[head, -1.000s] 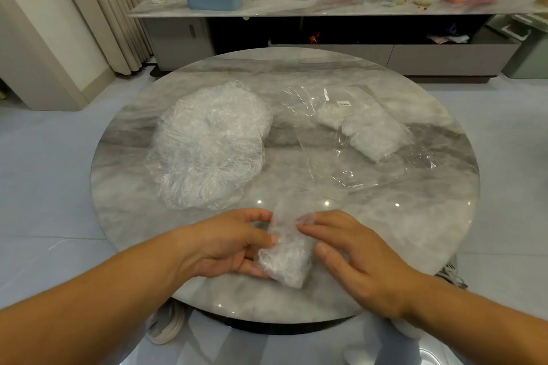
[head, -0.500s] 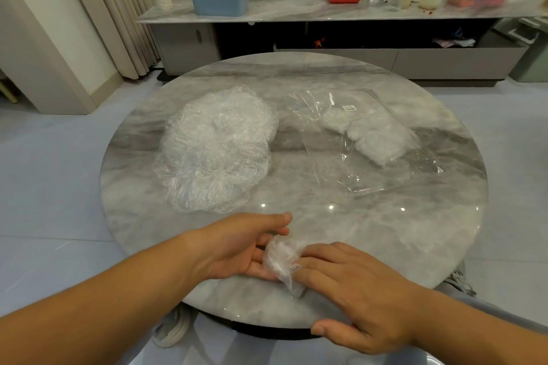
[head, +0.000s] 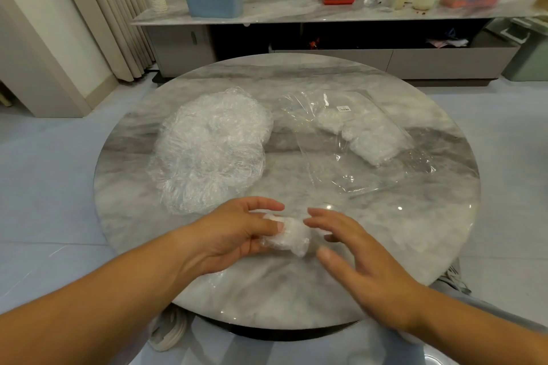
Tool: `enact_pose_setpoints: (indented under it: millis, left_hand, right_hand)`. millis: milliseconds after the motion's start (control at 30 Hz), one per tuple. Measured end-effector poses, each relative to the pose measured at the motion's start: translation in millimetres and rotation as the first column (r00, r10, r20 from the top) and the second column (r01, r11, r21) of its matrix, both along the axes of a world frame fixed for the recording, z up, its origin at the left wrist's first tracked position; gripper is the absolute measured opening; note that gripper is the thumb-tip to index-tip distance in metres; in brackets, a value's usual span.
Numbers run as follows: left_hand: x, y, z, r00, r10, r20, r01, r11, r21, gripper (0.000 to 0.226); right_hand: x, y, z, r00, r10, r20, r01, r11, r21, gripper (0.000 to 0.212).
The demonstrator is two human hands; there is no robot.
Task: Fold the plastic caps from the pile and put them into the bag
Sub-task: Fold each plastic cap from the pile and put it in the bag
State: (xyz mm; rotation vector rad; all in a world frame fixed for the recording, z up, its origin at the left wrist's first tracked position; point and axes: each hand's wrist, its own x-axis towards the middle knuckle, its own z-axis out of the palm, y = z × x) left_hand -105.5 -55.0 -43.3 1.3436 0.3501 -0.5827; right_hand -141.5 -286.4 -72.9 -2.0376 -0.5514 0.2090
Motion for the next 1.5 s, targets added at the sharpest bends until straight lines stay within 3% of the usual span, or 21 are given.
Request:
enact_pose_setpoints:
  millis: [100,200,300,433,500,567,633,700,767,867,967,1167,1300,1400,1500]
  left_hand:
    - [2,-8,9,0.994,-0.043,0.101,0.04,0.999,0.03,0.038]
    - [8,-20,17,0.983,-0.062,0.17,0.053,0.997,0.055,0.041]
    - [15,-33,23,0.976,-0.091,0.2,0.08,0.995,0.061,0.044]
    - [23,-53,30,0.968,-0.113,0.225,0.105,0.993,0.046,0.048]
    - [29,-62,30,0.966,-0.091,0.244,0.086,0.996,0.031,0.042]
    - [37,-72,29,0.945,-0.092,0.314,0.052,0.99,0.134,0.026]
    - [44,-79,25,0.881,-0.204,0.427,0.024,0.92,0.391,0.026]
    - [51,-87,16,0.767,-0.432,0.474,0.035,0.766,0.642,0.035]
    - [57,-95,5,0.633,-0.654,0.414,0.067,0.579,0.812,0.039]
    - [63,-103,-14,0.467,-0.849,0.247,0.109,0.332,0.937,0.057]
    - [65,-107,-23,0.414,-0.901,0.133,0.059,0.172,0.983,0.089]
    - [64,-105,-29,0.469,-0.881,0.056,0.038,0.084,0.996,0.099]
    - [61,-108,-25,0.491,-0.868,0.074,0.097,0.139,0.986,0.098]
    - [61,-107,-26,0.461,-0.881,0.106,0.082,0.161,0.984,0.097]
    - [60,-105,-27,0.436,-0.894,0.105,0.076,0.152,0.985,0.095]
  right_hand:
    - [11,5,8,0.907,-0.051,-0.418,0.194,0.931,0.308,0.036]
    - [18,4,16,0.832,-0.021,-0.555,0.287,0.872,0.398,0.04]
    - [27,-3,25,0.799,-0.077,-0.597,0.394,0.816,0.423,0.045]
    - [39,-20,37,0.831,-0.179,-0.527,0.415,0.83,0.373,0.05]
    - [49,-31,43,0.845,-0.275,-0.459,0.451,0.827,0.335,0.05]
    - [65,-46,49,0.848,-0.383,-0.367,0.502,0.802,0.323,0.05]
    - [84,-59,53,0.844,-0.46,-0.278,0.532,0.789,0.309,0.051]
    - [100,-71,53,0.836,-0.491,-0.246,0.546,0.791,0.277,0.054]
    - [109,-81,48,0.835,-0.496,-0.237,0.543,0.812,0.215,0.059]
    - [108,-95,34,0.856,-0.489,-0.17,0.504,0.862,0.06,0.065]
    - [103,-109,22,0.877,-0.463,-0.127,0.459,0.886,-0.058,0.072]
    - [102,-115,15,0.88,-0.423,-0.218,0.411,0.906,-0.099,0.08]
    - [108,-109,11,0.847,-0.433,-0.307,0.435,0.898,-0.068,0.08]
    - [120,-98,15,0.729,-0.448,-0.517,0.558,0.827,0.069,0.076]
    - [131,-87,24,0.589,-0.301,-0.75,0.639,0.741,0.204,0.088]
